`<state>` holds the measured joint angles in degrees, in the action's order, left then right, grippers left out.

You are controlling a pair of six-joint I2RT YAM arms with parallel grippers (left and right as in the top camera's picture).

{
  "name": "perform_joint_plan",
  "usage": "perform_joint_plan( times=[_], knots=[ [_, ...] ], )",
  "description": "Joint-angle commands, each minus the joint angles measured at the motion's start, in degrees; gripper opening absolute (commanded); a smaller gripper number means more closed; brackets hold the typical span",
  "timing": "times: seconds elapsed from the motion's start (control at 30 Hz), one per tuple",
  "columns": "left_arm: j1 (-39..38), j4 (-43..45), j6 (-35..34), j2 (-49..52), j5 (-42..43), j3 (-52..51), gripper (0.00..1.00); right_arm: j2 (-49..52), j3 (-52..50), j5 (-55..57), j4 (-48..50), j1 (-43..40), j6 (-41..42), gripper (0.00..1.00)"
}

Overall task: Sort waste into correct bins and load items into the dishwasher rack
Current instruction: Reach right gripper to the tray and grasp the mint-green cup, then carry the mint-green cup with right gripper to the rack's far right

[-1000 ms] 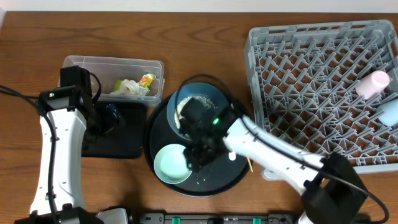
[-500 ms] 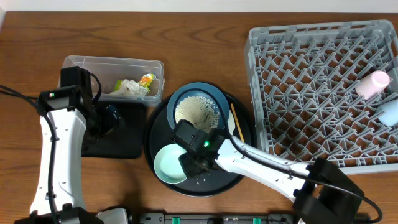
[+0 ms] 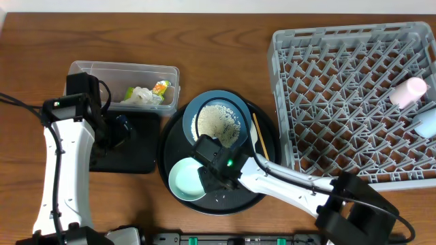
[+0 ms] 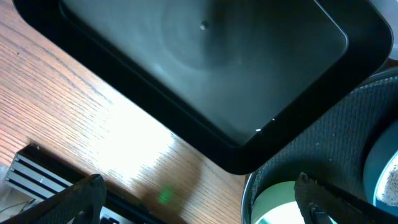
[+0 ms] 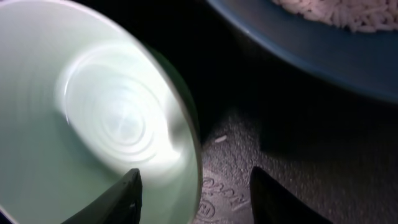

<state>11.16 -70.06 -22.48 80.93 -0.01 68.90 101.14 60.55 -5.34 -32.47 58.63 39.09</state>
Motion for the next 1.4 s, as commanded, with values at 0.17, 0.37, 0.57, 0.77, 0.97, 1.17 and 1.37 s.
perform_joint_plan(
  times=[0.17,0.37,0.57,0.77,0.97,1.17,1.37],
  knots=[
    [0.2,-0.2,-0.3,0.3,-0.7,-0.3,0.98,4.6,-0.7,0.3,1.5,0.3,2.0,0.49],
    [0.2,-0.2,-0.3,0.3,-0.7,-0.3,0.98,5.4,-0.6,-0.9,1.9,0.3,2.0,0.37],
    [0.2,-0.2,-0.3,0.3,-0.7,-0.3,0.98,4.1,-0.5,-1.7,1.3,0.0,2.0,0.14],
    [0.2,-0.2,-0.3,0.3,-0.7,-0.3,0.98,0.0,-0.5,-0.7,0.4,-0.7,-0.2,0.01],
    [0.2,-0.2,-0.3,0.3,-0.7,-0.3,0.98,-5.6,-0.4,2.2,-2.2,-1.8,-2.4,0.01],
    [0.2,-0.2,-0.3,0.3,-0.6,-0.3,0.98,-13.9,-0.3,7.6,-7.5,-5.3,-8.0,0.01],
    [0.2,-0.2,-0.3,0.3,-0.6,-0.3,0.98,-20.9,2.0,17.2,-11.8,-14.2,-15.2,0.01]
  ],
)
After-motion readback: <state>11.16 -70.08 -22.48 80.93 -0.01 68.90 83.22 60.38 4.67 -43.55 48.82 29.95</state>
